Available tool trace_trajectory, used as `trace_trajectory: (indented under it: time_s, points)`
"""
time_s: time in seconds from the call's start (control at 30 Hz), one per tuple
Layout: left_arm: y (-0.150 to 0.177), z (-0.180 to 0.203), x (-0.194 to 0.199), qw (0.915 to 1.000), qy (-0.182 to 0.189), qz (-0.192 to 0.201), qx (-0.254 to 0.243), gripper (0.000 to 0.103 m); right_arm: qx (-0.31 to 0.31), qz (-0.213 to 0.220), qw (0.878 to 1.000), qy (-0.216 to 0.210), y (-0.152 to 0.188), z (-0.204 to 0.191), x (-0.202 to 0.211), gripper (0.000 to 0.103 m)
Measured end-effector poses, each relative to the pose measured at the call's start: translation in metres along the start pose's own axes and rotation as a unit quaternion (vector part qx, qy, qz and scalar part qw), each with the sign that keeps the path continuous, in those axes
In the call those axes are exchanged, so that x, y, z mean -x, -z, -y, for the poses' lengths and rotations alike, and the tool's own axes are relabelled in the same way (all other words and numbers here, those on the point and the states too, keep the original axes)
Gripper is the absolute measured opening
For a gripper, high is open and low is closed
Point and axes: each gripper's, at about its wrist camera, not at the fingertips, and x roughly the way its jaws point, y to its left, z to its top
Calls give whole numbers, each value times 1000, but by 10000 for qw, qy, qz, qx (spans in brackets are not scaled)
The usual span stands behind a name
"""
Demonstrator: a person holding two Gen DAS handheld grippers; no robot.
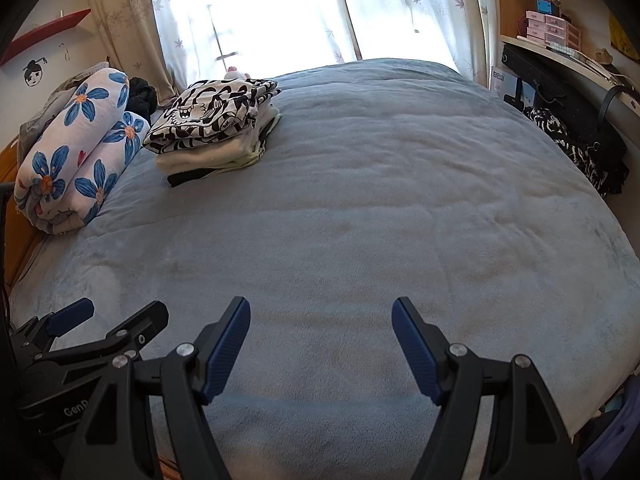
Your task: Fold large clothes
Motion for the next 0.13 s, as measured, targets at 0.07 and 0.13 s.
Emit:
trace_trajectory:
  time_s: [0.07,0.13]
  points:
    - [0,0,0,10000,-2,3,-2,101,-5,0,10000,-6,0,0,1,74]
    - [0,0,0,10000,2,1,0,101,0,1,10000,-1,0,-1,1,74]
